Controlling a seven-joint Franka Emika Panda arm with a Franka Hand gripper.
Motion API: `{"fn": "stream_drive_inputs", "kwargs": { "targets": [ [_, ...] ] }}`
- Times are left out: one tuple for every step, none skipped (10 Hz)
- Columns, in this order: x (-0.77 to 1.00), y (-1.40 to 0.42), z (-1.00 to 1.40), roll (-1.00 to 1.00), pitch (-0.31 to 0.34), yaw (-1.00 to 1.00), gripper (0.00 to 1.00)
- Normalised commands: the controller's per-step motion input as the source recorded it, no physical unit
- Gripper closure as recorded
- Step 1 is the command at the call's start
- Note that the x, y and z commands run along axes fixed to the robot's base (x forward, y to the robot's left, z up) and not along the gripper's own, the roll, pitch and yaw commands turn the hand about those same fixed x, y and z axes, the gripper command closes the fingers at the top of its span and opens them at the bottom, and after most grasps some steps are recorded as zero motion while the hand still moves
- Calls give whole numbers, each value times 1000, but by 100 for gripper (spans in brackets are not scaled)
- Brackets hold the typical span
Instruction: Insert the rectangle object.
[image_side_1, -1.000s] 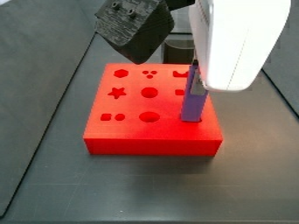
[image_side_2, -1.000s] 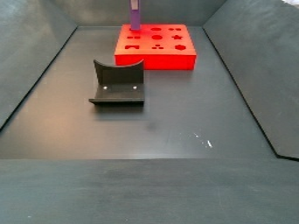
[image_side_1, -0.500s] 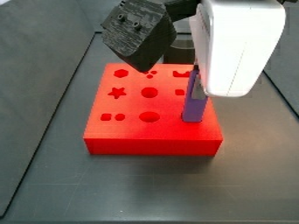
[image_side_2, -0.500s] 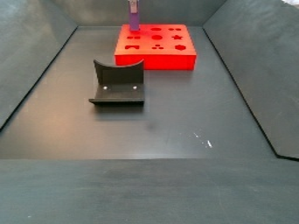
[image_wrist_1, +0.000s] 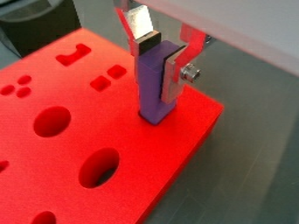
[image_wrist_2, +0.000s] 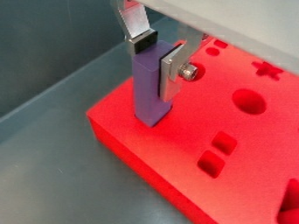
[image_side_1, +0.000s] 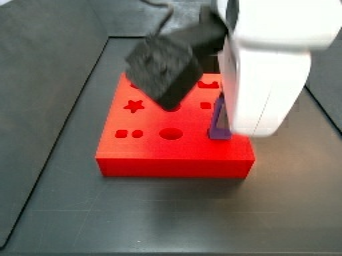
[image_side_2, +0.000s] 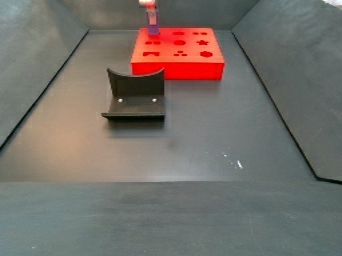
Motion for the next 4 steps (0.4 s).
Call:
{"fn": "stream_drive_inputs", "kwargs": {
  "targets": [
    [111,-49,-666,137,0,-3,100],
    [111,-17,-657,120,0,0,100],
    [189,-6,-331,29,0,0,100],
    [0,0,0,0,0,0,100]
  ]
}}
